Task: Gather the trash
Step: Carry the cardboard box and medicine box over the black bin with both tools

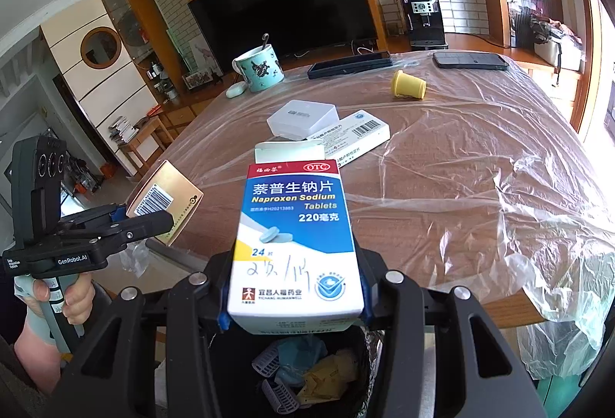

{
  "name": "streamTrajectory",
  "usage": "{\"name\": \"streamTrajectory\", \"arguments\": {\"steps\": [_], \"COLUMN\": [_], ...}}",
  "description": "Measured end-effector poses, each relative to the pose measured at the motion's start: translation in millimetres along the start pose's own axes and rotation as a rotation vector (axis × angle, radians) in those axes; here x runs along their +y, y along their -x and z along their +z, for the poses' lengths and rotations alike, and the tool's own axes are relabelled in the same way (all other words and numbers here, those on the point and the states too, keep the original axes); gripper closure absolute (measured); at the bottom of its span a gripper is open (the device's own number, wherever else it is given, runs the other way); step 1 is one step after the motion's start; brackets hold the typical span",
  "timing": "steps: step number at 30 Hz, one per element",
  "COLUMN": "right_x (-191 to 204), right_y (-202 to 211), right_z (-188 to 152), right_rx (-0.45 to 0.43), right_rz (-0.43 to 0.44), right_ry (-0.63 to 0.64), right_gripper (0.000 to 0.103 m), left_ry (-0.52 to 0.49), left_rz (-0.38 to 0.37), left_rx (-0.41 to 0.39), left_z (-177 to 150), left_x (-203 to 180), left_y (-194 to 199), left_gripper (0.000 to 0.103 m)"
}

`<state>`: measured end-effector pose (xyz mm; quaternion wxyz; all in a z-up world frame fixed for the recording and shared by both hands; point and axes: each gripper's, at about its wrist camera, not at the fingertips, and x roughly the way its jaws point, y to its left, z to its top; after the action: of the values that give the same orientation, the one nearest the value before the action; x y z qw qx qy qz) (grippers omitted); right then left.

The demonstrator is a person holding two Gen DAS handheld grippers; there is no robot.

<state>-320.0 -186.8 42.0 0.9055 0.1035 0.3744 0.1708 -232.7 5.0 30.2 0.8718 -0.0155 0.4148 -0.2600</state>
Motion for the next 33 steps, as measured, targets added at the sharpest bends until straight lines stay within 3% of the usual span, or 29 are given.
{"name": "streamTrajectory", "arguments": {"steps": [17, 33], "right_x": [9.9, 24.5], "right_y": [24.8, 32.0], "right_z": [-10.5, -34.8], "right_rx": [-0.030, 0.014], "right_rz": [-0.001, 0.014], "right_ry": [0.048, 0.094], "right_gripper": [0.057, 0.057], "left_ry": [-0.049, -0.143], "left_rz": [-0.007, 0.017], "left_rx": [-0.025, 0.002], "left_z": [-14.1, -35.8], "left_x": [-18.1, -46.6], "left_y": [21.7, 30.9], "left_gripper": [0.044, 0.044]}}
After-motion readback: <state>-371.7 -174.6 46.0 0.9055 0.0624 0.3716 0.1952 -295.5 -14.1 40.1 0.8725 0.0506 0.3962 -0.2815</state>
